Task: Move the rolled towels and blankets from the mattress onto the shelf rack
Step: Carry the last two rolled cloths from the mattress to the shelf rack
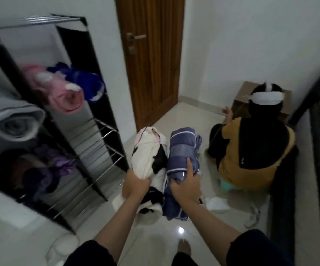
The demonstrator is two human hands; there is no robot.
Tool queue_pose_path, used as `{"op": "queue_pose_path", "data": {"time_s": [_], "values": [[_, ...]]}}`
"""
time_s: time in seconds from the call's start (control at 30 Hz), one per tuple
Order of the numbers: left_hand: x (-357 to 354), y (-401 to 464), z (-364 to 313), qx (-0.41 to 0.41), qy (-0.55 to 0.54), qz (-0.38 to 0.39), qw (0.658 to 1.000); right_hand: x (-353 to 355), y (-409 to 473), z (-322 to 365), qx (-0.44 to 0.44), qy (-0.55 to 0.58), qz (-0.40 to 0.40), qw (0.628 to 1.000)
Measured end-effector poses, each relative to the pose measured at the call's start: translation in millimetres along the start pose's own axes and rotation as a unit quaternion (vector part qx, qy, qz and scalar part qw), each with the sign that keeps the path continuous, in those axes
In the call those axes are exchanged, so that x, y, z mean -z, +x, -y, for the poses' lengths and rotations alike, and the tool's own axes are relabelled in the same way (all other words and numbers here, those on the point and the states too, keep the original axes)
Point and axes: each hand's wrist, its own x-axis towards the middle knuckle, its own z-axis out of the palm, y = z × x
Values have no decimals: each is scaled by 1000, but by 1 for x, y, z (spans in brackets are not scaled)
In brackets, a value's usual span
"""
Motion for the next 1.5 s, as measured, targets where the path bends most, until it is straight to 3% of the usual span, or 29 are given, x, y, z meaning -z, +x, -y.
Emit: {"op": "queue_pose_path", "data": {"time_s": [0.27,0.47,0.57,0.93,1.17,1.37,1.5], "values": [[40,76,25,115,-83,-147,979,-90,73,59,127,-7,178,976],[25,132,8,203,-109,-236,944,-136,159,89,220,10,320,922],[23,156,2,232,-118,-258,930,-156,193,107,251,-7,352,902],[29,268,1,286,-95,-297,906,-253,265,165,332,-13,380,863],[40,360,19,262,-88,-359,892,-343,310,210,383,-16,370,846],[71,429,37,224,-64,-397,888,-411,340,265,360,26,374,854],[83,476,59,225,-16,-333,916,-457,354,282,353,3,401,845]]}}
